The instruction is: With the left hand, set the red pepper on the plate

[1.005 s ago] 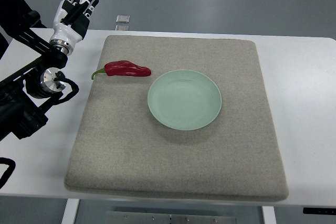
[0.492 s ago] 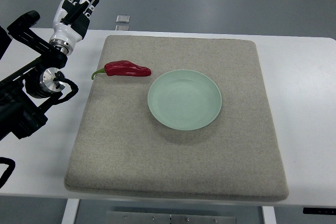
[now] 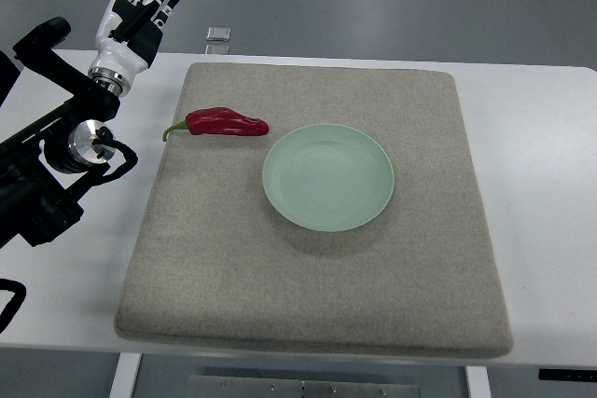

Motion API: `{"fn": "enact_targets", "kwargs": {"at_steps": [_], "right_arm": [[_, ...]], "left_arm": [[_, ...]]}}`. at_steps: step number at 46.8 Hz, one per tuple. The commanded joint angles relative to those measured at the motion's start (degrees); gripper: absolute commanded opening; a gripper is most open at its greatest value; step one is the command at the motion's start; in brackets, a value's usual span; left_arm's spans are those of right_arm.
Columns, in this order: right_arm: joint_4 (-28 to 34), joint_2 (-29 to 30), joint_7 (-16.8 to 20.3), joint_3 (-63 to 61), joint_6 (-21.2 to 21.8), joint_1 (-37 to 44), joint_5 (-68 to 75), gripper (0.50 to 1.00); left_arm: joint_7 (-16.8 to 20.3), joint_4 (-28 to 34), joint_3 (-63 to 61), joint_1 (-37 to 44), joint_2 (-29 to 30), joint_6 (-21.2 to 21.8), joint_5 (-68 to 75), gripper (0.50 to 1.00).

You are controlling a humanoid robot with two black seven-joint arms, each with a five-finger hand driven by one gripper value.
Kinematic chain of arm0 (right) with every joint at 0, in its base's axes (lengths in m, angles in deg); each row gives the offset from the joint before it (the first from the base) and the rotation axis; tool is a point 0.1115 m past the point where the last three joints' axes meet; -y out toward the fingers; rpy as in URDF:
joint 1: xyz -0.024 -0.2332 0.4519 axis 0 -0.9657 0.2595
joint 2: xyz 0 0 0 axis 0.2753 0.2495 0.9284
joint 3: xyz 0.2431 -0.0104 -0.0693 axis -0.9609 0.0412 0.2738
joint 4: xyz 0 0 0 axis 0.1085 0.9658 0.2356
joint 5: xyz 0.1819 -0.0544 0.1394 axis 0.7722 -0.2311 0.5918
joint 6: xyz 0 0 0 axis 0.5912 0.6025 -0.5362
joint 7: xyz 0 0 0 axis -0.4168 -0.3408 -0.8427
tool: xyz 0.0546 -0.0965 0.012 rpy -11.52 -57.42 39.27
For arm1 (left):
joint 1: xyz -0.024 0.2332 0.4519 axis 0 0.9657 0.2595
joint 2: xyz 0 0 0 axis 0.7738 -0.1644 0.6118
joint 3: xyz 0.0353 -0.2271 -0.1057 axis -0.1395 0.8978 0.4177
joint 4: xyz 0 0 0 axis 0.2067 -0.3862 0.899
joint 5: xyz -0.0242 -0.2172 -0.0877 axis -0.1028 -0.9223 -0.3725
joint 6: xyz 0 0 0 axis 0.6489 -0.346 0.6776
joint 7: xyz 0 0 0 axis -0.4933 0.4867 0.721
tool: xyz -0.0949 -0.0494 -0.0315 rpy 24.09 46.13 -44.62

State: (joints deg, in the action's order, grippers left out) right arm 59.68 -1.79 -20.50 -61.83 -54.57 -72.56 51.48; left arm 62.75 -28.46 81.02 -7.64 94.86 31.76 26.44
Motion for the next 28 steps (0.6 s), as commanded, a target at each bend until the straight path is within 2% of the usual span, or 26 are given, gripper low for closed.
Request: {"fn": "enact_targets", "kwargs": {"at_steps": [1, 28], "right_arm": [[0.0, 0.0, 0.0, 0.0, 0.0, 0.03, 0.0, 0.928], [0.0, 0.0, 0.0, 0.0, 0.0, 0.03, 0.0, 0.928]], "left_arm": [[-0.02, -0.64, -0.28, 0.01, -0.01, -1.97, -0.08, 1.0], [-0.2, 1.11, -1.42, -0.17, -0.01, -0.49, 0.18, 0.999]]}}
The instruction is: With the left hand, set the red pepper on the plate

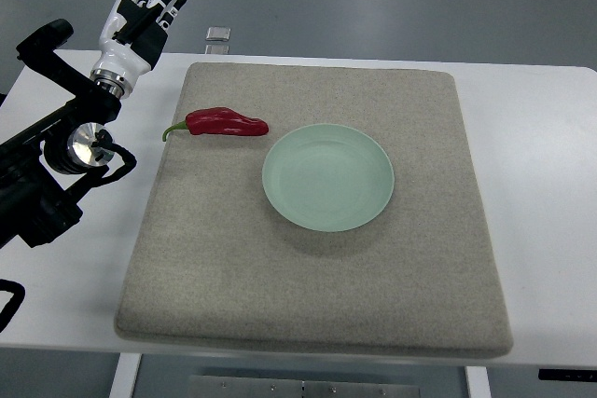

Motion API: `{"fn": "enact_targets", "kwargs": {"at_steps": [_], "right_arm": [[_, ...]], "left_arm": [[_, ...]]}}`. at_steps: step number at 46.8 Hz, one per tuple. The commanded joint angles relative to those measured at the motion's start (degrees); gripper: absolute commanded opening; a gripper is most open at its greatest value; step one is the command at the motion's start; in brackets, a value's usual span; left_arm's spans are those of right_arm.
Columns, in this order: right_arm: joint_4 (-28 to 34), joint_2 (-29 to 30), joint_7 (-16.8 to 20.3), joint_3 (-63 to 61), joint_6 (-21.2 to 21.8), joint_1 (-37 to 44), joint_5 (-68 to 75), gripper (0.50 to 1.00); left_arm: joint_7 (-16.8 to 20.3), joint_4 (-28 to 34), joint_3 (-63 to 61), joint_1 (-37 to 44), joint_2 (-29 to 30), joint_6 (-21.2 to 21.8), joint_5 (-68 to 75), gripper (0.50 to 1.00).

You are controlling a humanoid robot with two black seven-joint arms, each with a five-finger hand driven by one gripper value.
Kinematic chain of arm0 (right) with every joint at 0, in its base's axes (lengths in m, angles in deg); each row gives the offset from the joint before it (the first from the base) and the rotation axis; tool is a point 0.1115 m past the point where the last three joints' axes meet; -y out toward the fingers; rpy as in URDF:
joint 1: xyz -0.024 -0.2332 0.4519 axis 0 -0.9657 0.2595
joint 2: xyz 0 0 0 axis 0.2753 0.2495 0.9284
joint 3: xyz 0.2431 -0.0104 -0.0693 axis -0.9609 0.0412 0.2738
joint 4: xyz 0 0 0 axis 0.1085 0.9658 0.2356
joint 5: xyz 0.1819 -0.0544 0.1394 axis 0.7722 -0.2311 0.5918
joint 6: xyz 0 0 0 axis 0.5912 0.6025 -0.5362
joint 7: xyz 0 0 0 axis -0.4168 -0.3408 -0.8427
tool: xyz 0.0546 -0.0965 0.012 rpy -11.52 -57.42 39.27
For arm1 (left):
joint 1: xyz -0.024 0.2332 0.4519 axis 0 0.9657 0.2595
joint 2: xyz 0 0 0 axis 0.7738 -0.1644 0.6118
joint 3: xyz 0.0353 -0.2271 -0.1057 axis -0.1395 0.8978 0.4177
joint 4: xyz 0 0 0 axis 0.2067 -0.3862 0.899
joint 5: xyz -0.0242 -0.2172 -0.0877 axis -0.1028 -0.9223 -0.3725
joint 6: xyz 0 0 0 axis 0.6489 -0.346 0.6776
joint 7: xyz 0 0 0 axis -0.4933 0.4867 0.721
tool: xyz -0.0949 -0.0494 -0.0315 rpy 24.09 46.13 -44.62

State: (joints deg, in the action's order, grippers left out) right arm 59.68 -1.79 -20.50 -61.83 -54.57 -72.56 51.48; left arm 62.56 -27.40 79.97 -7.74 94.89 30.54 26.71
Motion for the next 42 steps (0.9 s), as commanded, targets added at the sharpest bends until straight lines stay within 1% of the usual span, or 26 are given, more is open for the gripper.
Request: {"fn": "enact_targets", "kwargs": {"at_steps": [1, 6, 15, 19, 30, 36, 42], "right_arm": [[0.0, 0.0, 0.0, 0.0, 0.0, 0.03, 0.0, 0.928], [0.0, 0.0, 0.0, 0.0, 0.0, -0.06, 0.0, 0.928], [0.0, 0.0, 0.0, 0.0, 0.0, 0.03, 0.0, 0.928], [0.0, 0.0, 0.0, 0.0, 0.0, 0.03, 0.0, 0.928], [0.0, 0.0, 0.0, 0.0, 0.0, 0.03, 0.0, 0.928], [0.0, 0.0, 0.0, 0.0, 0.0, 0.03, 0.0, 0.928], [0.0, 0.0, 0.0, 0.0, 0.0, 0.03, 0.0, 0.928]], "left_arm": [[-0.01, 0.06, -0.37, -0.06, -0.13, 1.26, -0.09, 0.999], [-0.1, -0.03, -0.46, -0.06, -0.3, 4.42, 0.0, 0.999], [-0.01, -0.03, -3.44, -0.41, -0.48, 6.71, 0.35, 0.996], [-0.01, -0.03, -3.62, -0.5, -0.39, 7.85, 2.72, 0.996], [-0.01, -0.73, -3.71, -0.42, -0.22, 12.16, 21.69, 0.99], [-0.01, -1.35, -4.32, -0.33, 0.05, 12.25, 32.06, 0.99], [-0.01, -1.35, -8.01, -0.77, 1.36, 12.25, 41.82, 0.988]]}}
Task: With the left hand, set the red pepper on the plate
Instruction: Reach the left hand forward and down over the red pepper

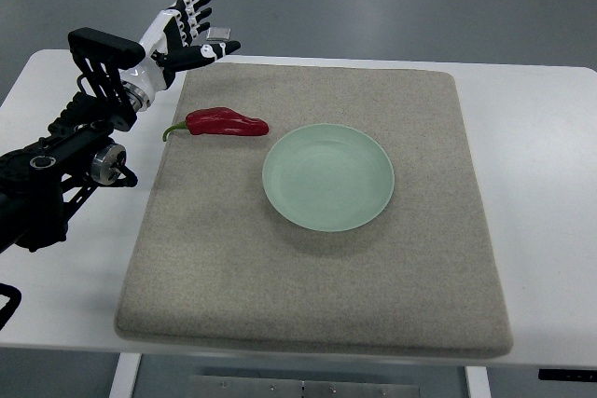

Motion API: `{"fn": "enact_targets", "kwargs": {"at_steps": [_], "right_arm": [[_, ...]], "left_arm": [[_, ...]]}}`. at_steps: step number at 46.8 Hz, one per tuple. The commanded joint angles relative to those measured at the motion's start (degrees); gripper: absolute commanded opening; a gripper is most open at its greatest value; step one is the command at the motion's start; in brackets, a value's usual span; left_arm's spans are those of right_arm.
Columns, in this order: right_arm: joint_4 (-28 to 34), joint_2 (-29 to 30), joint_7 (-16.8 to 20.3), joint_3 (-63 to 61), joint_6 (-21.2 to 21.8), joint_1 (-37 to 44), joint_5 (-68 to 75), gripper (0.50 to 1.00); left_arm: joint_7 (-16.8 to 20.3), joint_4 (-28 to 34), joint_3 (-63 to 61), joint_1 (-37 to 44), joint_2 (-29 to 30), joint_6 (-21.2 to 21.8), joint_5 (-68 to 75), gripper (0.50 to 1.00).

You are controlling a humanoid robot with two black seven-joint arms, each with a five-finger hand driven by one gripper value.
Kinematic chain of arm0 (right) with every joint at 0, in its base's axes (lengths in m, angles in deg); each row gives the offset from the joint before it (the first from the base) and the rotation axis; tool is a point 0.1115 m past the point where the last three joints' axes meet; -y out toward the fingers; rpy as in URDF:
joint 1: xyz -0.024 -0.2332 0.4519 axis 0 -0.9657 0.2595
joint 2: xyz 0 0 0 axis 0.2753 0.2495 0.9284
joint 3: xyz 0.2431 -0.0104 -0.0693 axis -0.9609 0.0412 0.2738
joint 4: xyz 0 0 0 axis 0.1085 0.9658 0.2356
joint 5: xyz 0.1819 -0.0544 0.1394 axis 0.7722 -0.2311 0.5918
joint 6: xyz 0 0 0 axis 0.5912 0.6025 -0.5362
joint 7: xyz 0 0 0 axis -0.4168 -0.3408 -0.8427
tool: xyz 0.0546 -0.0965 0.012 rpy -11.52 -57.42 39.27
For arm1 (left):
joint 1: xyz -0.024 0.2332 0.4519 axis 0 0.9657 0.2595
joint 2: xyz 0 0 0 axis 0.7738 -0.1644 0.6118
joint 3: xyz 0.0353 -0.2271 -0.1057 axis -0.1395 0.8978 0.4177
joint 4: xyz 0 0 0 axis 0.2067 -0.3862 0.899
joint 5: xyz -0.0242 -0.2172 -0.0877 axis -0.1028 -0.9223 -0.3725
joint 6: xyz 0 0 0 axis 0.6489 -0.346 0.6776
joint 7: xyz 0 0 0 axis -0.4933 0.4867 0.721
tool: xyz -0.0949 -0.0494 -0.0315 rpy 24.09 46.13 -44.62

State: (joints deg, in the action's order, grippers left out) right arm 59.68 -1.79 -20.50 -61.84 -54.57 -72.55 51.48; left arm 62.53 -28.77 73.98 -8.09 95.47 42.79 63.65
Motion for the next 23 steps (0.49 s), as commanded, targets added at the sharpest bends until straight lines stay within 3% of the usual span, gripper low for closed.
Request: {"fn": "enact_targets", "kwargs": {"at_steps": [1, 23], "right_arm": [[0.0, 0.0, 0.0, 0.0, 0.0, 0.02, 0.0, 0.928], [0.0, 0.0, 0.0, 0.0, 0.0, -0.07, 0.0, 0.928]], "left_arm": [[0.02, 0.02, -2.63, -0.59, 1.05, 0.0, 6.2, 0.988], [0.19, -1.55, -11.87, -6.05, 9.49, -2.02, 27.38, 0.986]]}}
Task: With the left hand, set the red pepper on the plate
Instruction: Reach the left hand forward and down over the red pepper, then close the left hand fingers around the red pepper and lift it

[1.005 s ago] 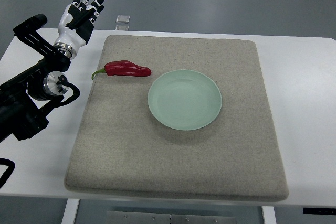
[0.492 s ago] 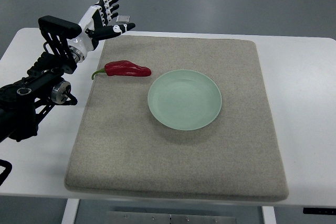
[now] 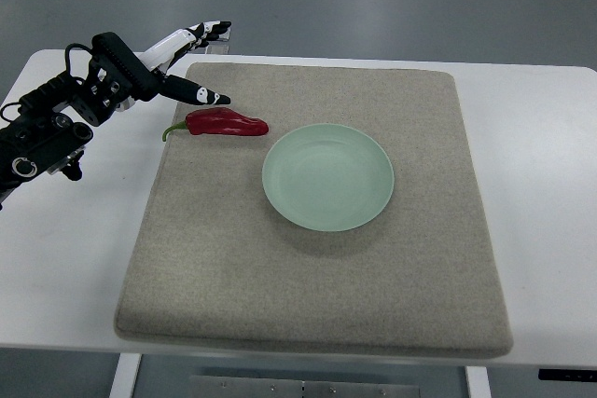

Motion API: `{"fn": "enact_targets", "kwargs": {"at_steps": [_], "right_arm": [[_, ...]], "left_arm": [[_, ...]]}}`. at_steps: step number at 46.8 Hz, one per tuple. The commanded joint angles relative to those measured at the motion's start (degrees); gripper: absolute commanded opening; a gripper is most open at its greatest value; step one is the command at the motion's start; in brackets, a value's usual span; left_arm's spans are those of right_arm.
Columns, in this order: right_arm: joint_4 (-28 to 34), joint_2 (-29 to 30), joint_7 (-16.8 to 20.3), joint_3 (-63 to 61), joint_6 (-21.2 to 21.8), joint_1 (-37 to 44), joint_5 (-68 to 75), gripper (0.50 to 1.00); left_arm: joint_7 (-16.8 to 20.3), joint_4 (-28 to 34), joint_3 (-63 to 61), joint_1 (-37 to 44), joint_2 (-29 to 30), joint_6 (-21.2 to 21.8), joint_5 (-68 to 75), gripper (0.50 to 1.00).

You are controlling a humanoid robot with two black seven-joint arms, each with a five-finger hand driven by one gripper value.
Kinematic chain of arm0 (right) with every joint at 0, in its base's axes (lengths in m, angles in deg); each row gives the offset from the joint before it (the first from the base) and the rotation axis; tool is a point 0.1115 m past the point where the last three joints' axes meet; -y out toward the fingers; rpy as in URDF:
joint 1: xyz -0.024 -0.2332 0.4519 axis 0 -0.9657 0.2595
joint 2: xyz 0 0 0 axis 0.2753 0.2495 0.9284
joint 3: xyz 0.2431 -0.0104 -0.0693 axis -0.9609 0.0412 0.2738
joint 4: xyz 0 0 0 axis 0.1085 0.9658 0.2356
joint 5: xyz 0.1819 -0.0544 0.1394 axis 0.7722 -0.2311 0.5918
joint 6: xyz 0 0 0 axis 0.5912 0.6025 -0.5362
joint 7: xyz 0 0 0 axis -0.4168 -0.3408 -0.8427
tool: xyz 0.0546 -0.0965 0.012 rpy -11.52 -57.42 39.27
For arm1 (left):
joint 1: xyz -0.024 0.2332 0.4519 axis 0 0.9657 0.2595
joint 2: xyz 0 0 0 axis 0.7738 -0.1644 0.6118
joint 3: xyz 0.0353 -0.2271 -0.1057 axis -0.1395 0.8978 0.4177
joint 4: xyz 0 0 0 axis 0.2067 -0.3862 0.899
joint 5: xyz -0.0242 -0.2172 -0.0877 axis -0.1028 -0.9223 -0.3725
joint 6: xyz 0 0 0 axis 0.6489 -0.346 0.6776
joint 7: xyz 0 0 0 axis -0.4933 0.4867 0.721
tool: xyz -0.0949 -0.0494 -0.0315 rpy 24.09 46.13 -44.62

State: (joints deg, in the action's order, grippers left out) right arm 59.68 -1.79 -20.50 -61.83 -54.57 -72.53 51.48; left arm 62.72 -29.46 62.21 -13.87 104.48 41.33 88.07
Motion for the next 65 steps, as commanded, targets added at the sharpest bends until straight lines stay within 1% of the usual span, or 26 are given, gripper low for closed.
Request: {"fn": "enact_targets", "kwargs": {"at_steps": [1, 10, 29, 33, 36, 41, 47, 48, 57, 61, 65], "right_arm": [[0.0, 0.0, 0.0, 0.0, 0.0, 0.0, 0.0, 0.928], [0.0, 0.0, 0.0, 0.0, 0.0, 0.01, 0.0, 0.928], [0.0, 0.0, 0.0, 0.0, 0.0, 0.01, 0.0, 0.928], [0.0, 0.0, 0.0, 0.0, 0.0, 0.01, 0.0, 0.928], [0.0, 0.0, 0.0, 0.0, 0.0, 0.01, 0.0, 0.928], [0.0, 0.0, 0.0, 0.0, 0.0, 0.01, 0.0, 0.928], [0.0, 0.0, 0.0, 0.0, 0.0, 0.01, 0.0, 0.928], [0.0, 0.0, 0.0, 0.0, 0.0, 0.01, 0.0, 0.928], [0.0, 0.0, 0.0, 0.0, 0.0, -0.08, 0.0, 0.928], [0.0, 0.0, 0.0, 0.0, 0.0, -0.08, 0.0, 0.928], [0.0, 0.0, 0.0, 0.0, 0.0, 0.01, 0.0, 0.928]], "left_arm": [[0.01, -1.22, -0.1, -0.26, 0.65, -0.65, 4.1, 0.986], [0.01, -1.84, -0.1, -0.53, 1.53, -0.74, 12.99, 0.986], [0.01, -1.4, -0.1, -1.23, 1.53, -0.3, 19.75, 0.975], [0.01, -1.4, -0.1, -1.23, 1.53, -0.3, 21.69, 0.966], [0.01, -1.4, -0.1, -1.23, 1.53, -0.21, 22.83, 0.945], [0.01, -1.31, -0.1, -1.23, 1.44, -0.12, 23.19, 0.936], [0.01, -1.22, -0.1, -1.14, 1.27, -0.12, 23.54, 0.913], [0.01, -1.22, -0.1, -1.14, 1.27, -0.12, 23.8, 0.902], [0.01, -1.13, -0.1, -1.14, 1.27, -0.03, 26.17, 0.889], [0.09, -1.13, -0.1, -1.06, 1.27, -0.12, 26.35, 0.868], [0.09, -0.96, -0.1, -1.06, 1.27, -0.03, 27.58, 0.864]]}}
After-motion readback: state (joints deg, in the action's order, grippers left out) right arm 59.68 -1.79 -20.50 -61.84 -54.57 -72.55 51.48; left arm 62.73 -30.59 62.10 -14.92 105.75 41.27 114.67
